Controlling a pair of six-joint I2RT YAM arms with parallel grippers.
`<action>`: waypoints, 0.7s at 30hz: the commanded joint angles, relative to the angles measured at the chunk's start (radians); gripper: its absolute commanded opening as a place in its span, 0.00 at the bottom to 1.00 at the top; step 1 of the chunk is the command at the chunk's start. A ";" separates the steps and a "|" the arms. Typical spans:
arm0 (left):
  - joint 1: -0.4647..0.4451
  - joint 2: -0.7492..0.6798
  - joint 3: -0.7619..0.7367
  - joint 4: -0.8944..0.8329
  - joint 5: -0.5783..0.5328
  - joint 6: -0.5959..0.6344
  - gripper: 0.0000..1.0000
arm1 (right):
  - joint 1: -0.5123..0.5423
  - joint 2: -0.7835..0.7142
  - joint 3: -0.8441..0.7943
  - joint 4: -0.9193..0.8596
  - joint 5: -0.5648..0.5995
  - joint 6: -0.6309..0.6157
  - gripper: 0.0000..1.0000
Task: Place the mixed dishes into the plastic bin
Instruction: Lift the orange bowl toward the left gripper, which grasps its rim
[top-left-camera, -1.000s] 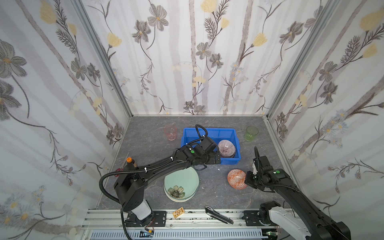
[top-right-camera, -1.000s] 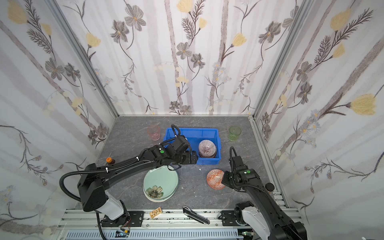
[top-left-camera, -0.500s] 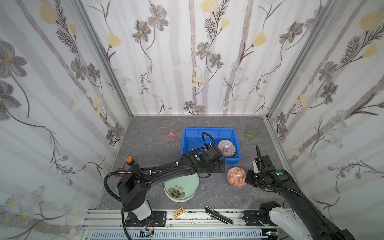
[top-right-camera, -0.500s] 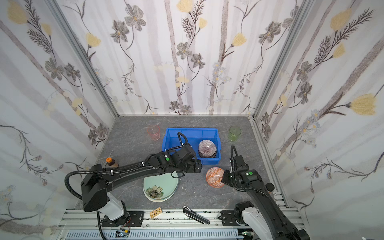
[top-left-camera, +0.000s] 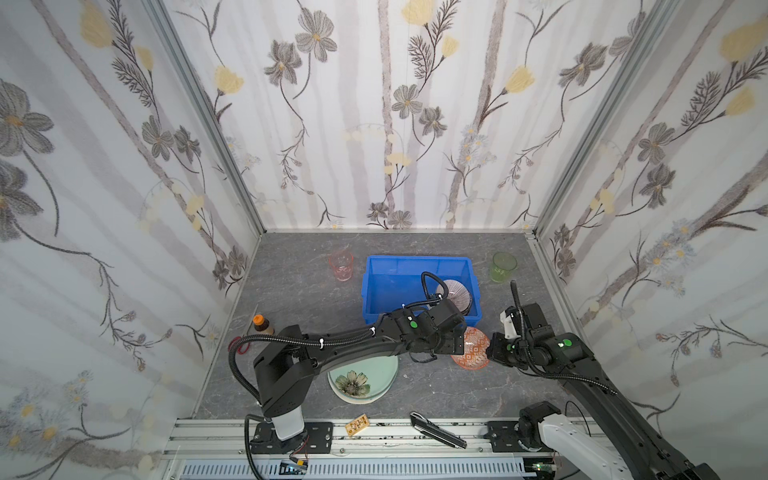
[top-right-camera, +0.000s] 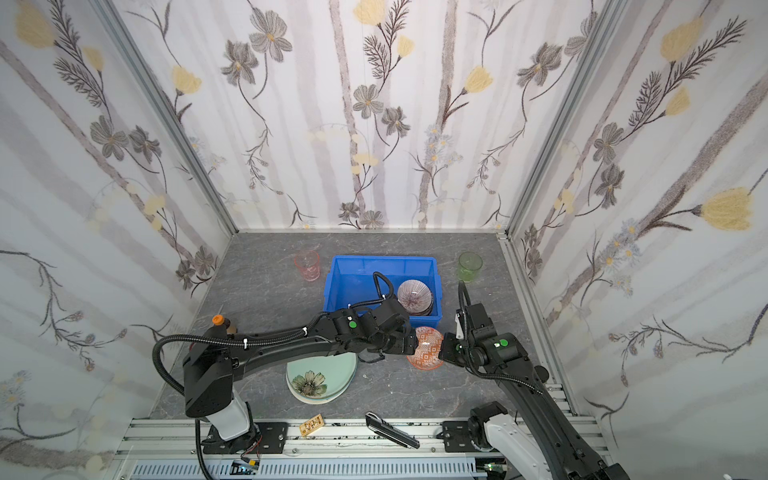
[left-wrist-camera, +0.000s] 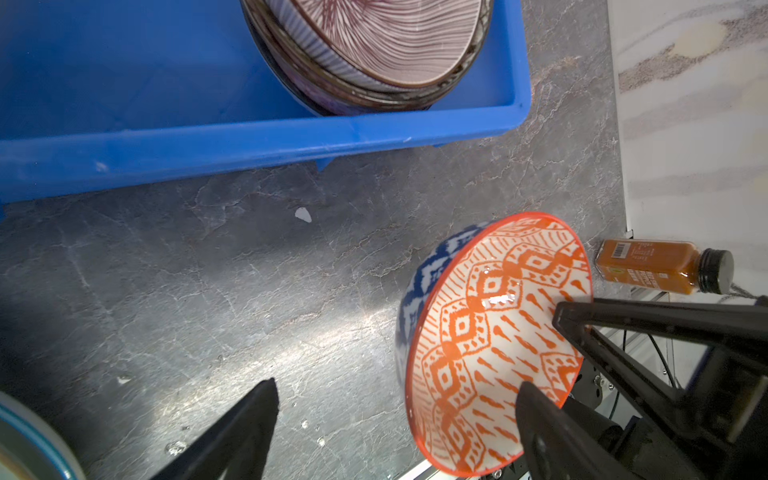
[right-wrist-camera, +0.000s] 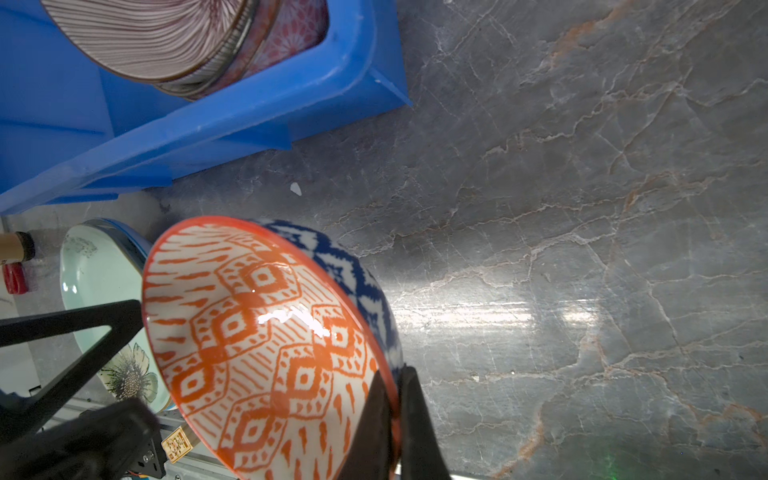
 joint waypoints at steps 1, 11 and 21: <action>-0.003 0.011 0.011 0.017 0.000 -0.010 0.84 | 0.012 0.010 0.030 0.013 -0.020 0.017 0.00; -0.003 0.028 0.008 0.018 -0.003 -0.008 0.46 | 0.039 0.029 0.079 0.008 -0.012 0.020 0.00; -0.003 0.038 0.012 0.018 -0.006 -0.005 0.22 | 0.055 0.035 0.082 0.020 -0.018 0.029 0.00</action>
